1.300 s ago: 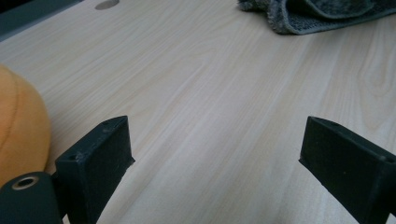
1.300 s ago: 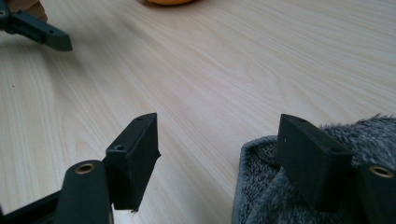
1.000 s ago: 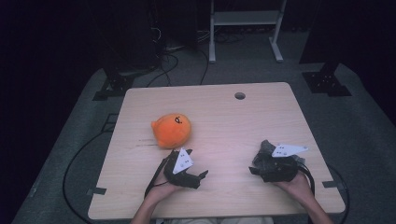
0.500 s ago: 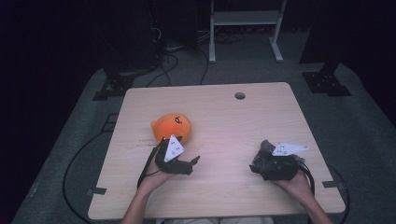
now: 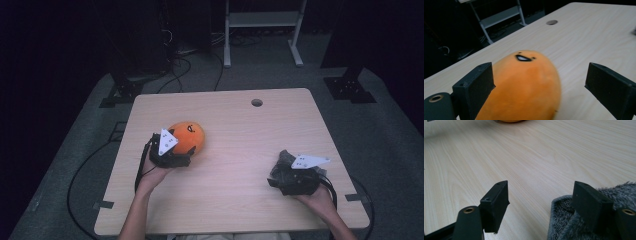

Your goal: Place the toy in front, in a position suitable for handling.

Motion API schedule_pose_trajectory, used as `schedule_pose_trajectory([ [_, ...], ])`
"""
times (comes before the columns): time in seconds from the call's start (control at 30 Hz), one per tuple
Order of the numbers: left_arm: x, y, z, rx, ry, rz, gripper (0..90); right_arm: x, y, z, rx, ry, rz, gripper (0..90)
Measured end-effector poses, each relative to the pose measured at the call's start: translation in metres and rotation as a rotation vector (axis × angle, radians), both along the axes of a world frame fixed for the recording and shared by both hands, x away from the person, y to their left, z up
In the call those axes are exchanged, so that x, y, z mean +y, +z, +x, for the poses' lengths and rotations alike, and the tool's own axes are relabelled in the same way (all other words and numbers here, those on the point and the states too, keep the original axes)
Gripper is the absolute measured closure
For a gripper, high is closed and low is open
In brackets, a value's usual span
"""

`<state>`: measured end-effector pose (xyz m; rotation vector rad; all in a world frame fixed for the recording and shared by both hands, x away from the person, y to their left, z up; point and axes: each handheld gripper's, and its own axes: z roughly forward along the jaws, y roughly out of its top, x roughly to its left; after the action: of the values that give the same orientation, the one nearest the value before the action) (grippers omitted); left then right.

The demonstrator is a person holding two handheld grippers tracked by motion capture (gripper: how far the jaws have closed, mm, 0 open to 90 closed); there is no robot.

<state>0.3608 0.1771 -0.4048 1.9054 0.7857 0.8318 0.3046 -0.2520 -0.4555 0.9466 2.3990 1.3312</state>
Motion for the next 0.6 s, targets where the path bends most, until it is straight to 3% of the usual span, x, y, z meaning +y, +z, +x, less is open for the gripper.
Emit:
schedule_pose_trajectory([
  [0.03, 0.005, -0.002, 0.009, 0.004, 0.04, 0.018, 7.5, 0.0, 0.001, 0.0, -0.001, 0.002, 0.0, 28.2],
  [0.07, 0.007, -0.003, 0.013, 0.01, 0.045, 0.023, 7.6, 0.0, 0.001, 0.0, -0.001, 0.004, 0.005, 28.2],
  [0.13, 0.01, -0.005, 0.021, 0.036, 0.037, -0.012, 7.6, 0.0, 0.0, 0.001, 0.007, 0.005, 0.007, 28.2],
  [0.23, 0.012, -0.009, 0.03, 0.046, 0.049, -0.017, 11.3, 0.002, -0.002, 0.002, 0.02, 0.01, -0.01, 27.8],
  [0.33, 0.01, -0.018, 0.037, 0.113, 0.031, -0.02, 12.1, 0.003, 0.0, 0.001, 0.012, 0.018, -0.006, 27.9],
  [0.43, 0.005, -0.025, 0.042, 0.122, 0.043, 0.021, 9.9, 0.001, 0.001, 0.0, 0.013, 0.012, -0.002, 27.9],
  [0.6, 0.002, -0.031, 0.047, 0.133, 0.05, 0.014, 10.6, -0.004, 0.004, 0.001, 0.0, 0.002, -0.004, 27.9],
])
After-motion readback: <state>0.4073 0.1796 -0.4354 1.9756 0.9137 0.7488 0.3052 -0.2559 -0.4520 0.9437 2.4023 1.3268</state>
